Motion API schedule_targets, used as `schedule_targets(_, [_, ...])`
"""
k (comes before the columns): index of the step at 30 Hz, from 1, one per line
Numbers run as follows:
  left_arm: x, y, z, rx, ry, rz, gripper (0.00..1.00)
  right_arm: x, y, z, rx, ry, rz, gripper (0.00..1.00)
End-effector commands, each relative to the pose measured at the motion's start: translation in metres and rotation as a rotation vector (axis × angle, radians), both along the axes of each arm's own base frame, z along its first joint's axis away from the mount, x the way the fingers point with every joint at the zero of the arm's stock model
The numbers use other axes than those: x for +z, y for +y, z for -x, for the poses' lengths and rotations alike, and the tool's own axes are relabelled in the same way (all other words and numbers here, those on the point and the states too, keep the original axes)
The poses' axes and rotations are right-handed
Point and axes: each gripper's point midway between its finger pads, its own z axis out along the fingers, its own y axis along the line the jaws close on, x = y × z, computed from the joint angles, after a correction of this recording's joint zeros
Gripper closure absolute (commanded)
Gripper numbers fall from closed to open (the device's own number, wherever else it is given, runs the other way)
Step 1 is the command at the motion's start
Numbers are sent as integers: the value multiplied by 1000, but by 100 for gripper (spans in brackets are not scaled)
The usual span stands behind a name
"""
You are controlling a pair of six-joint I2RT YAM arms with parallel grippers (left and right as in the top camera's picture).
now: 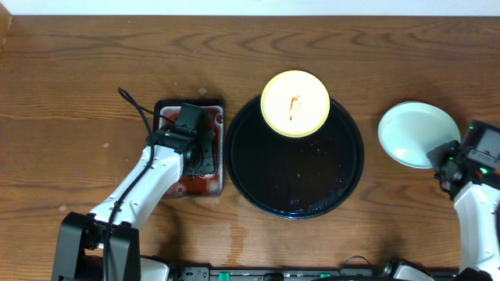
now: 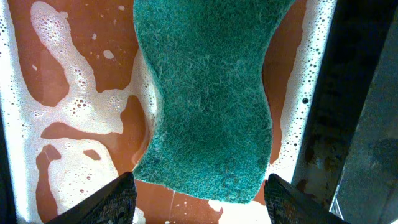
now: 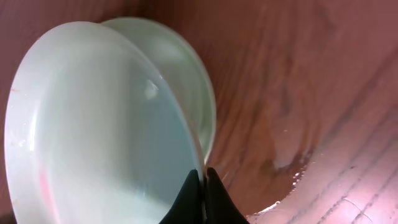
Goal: Clean dirty plates on tray and stack at the side
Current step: 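Carry the plate right and stack it on the cleaned plate, then move the right gripper back and grasp the yellow plate's rim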
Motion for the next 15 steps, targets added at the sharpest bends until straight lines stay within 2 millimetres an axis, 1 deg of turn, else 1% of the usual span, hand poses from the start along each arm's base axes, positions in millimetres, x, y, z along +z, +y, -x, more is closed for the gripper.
schedule_targets(1, [1,1,0,9,-3,0,33,-4,-7,0,-67,-18,-66,99])
schedule_targets(3, [1,1,0,9,-3,0,33,-12,-11,3,-98,-7,-92,99])
schedule_targets(7, [1,1,0,9,-3,0,33,-25,-15,-2,-104,7,-107,99])
schedule_targets(10, [1,1,-1,9,-3,0,33,-34,-14,-9,-91,3,-130,99])
schedule_targets(13, [1,1,0,9,-3,0,33,-38,-9,-21,-58,-32,-168,98])
schedule_targets(14, [1,1,0,9,-3,0,33,-38,-7,-23,-50,-39,-181,91])
schedule_targets(15, [1,1,0,9,-3,0,33,-39,-5,-24,-43,-45,-191,76])
